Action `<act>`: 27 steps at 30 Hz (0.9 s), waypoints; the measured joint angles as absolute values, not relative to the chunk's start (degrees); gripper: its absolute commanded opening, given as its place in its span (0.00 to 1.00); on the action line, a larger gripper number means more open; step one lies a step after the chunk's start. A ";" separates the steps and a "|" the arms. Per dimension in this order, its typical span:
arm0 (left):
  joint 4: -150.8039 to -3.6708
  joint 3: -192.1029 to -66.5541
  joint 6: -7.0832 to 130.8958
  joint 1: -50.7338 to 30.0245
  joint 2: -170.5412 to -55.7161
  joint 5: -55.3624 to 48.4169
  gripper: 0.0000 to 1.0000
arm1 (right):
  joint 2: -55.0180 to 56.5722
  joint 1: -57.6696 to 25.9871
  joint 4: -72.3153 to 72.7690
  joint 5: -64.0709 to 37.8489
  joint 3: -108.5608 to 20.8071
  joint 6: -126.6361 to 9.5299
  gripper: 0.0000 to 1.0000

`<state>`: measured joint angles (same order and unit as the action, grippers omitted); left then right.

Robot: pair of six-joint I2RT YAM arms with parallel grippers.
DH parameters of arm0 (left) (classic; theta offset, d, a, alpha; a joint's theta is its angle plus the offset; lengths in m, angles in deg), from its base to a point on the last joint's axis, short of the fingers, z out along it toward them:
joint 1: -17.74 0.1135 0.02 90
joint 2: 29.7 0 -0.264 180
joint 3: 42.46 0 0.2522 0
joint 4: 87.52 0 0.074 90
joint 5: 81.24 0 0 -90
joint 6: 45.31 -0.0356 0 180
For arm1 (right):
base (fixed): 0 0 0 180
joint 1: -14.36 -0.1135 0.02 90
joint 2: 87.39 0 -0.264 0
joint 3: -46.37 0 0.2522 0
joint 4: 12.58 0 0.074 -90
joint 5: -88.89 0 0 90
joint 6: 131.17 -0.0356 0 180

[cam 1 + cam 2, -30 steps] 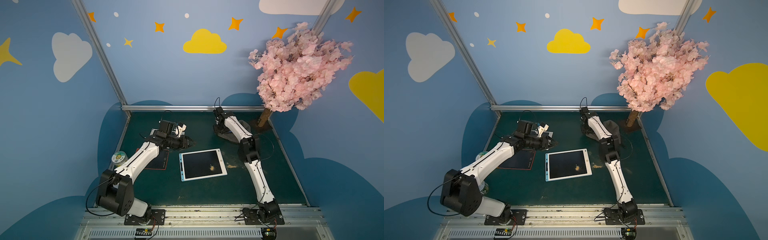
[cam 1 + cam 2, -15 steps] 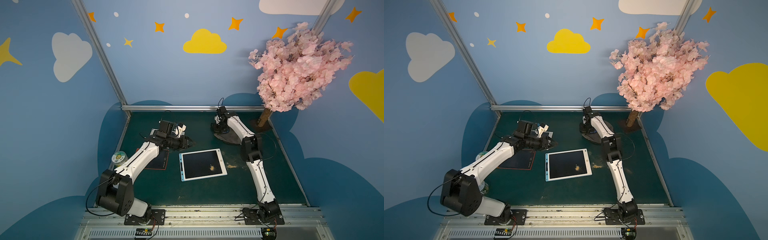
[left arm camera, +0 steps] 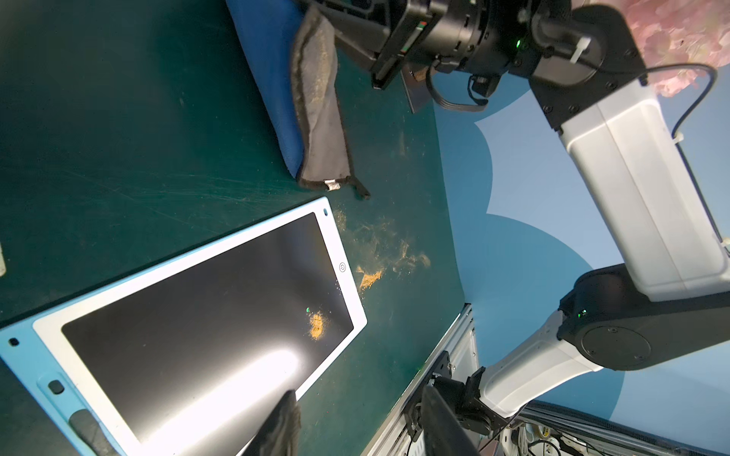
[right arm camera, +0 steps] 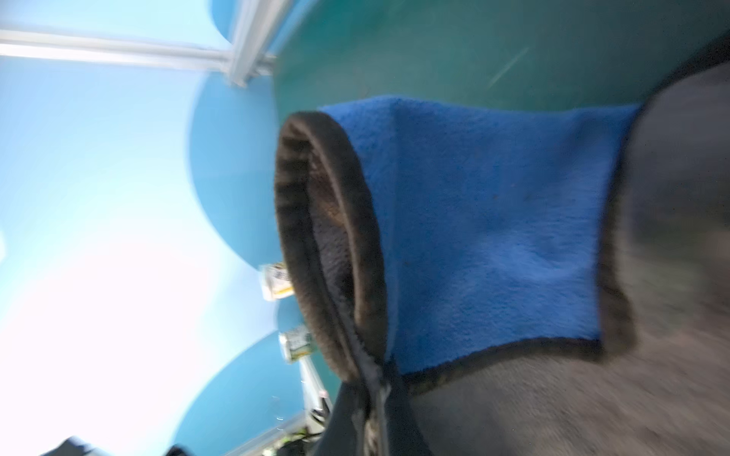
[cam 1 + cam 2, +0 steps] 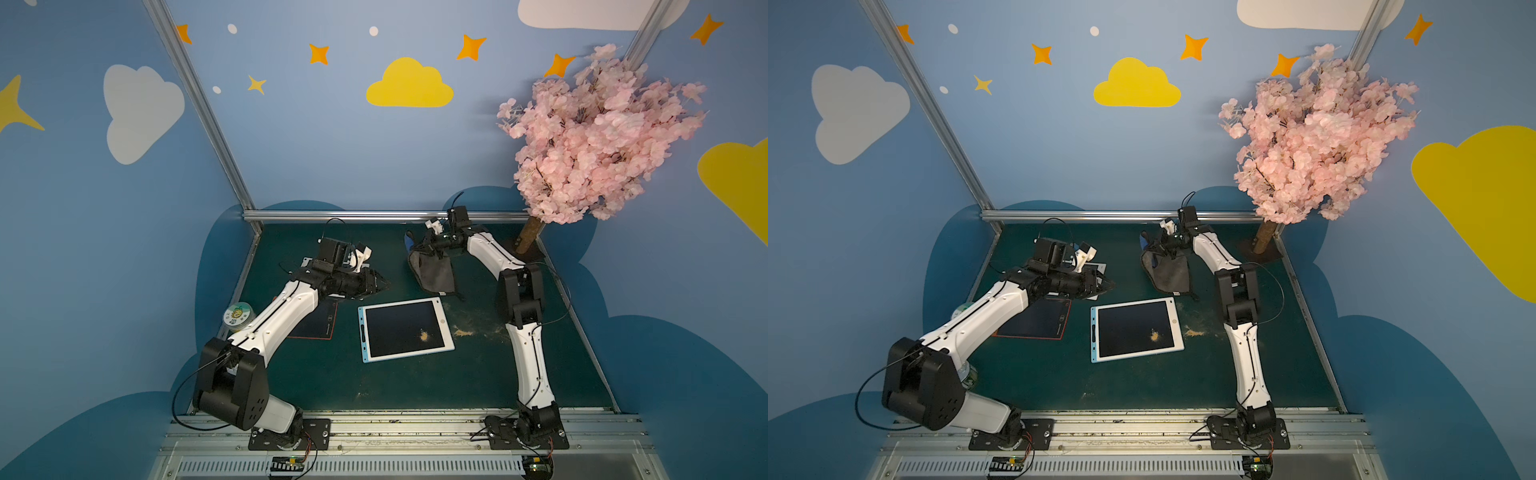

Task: Wipe the drawing tablet
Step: Adjust the cleaning item at the center of the board.

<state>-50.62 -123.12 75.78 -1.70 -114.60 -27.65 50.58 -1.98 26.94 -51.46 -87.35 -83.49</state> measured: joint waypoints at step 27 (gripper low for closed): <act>-45.92 -133.30 76.04 -8.56 -121.71 -23.27 0.50 | 48.36 8.40 41.38 -41.58 -80.99 -70.66 0.00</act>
<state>-45.92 -133.30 76.04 -8.56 -121.71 -23.27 48.36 8.40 41.38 -41.58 -80.99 -70.66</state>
